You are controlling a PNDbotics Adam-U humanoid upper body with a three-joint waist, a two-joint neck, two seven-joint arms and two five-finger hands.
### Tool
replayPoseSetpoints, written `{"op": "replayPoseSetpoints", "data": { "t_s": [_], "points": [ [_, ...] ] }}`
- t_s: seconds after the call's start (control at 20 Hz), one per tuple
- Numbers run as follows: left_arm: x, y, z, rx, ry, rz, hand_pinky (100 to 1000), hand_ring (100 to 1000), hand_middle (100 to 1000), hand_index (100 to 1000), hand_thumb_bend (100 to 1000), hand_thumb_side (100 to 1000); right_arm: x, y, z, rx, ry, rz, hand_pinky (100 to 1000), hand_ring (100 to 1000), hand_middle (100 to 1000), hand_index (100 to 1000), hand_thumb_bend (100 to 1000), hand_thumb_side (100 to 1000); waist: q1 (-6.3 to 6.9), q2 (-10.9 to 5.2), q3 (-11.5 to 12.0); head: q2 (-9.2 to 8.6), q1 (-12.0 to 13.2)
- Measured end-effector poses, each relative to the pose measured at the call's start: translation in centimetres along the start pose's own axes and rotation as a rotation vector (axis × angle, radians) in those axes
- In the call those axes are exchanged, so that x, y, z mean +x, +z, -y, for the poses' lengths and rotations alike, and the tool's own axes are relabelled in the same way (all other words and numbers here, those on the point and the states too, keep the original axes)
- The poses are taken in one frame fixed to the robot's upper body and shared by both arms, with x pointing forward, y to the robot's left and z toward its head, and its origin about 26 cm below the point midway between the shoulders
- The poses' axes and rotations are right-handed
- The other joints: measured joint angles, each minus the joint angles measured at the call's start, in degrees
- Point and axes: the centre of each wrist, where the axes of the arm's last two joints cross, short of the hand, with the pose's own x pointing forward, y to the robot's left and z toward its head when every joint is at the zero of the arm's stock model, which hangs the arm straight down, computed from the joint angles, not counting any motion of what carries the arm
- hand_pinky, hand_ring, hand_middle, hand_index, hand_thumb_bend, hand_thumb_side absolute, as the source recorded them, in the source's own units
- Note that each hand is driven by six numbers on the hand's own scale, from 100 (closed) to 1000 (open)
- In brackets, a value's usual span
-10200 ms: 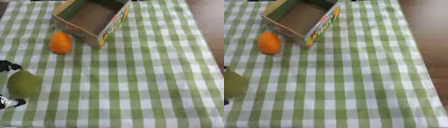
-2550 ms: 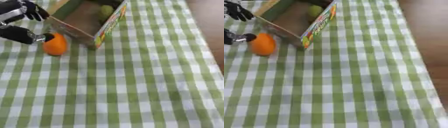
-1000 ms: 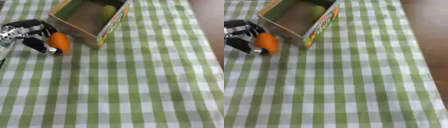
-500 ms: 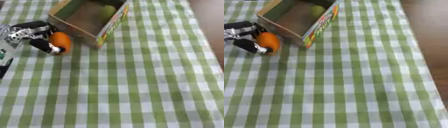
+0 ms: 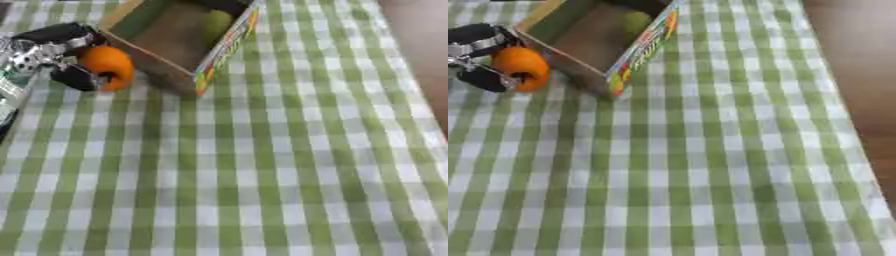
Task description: Pick up objects on the table and place them in the box.
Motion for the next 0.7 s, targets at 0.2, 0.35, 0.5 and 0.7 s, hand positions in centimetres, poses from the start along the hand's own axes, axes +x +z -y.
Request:
{"op": "replayPoseSetpoints", "data": {
  "t_s": [0.2,0.35,0.5,0.7],
  "points": [
    [1.6,1.2,-3.2,0.054,-0.057,0.032,599,561,572,702,100,100,0.0,0.1,0.0,0.001,0.000,-0.002,817,789,562,877,100,523,0.14,-0.23,0.1,0.00,-0.2],
    [2.9,1.7,-5.5,0.096,-0.081,0.060,601,573,573,704,100,100,0.0,0.1,0.0,0.001,0.001,-0.005,817,788,562,877,100,523,0.22,-0.24,0.1,0.00,-0.2],
    [4.3,1.5,-7.5,0.147,-0.089,0.082,596,568,570,704,100,100,0.0,0.1,0.0,0.002,0.000,-0.005,817,787,563,877,100,523,0.22,-0.49,0.0,0.00,-0.1],
    [5.9,-0.2,-8.9,0.215,-0.057,0.106,605,565,571,714,100,100,0.0,-0.1,0.0,0.001,-0.004,-0.001,818,786,563,877,100,523,0.20,-0.55,-0.6,-0.05,0.5]
  ]
}}
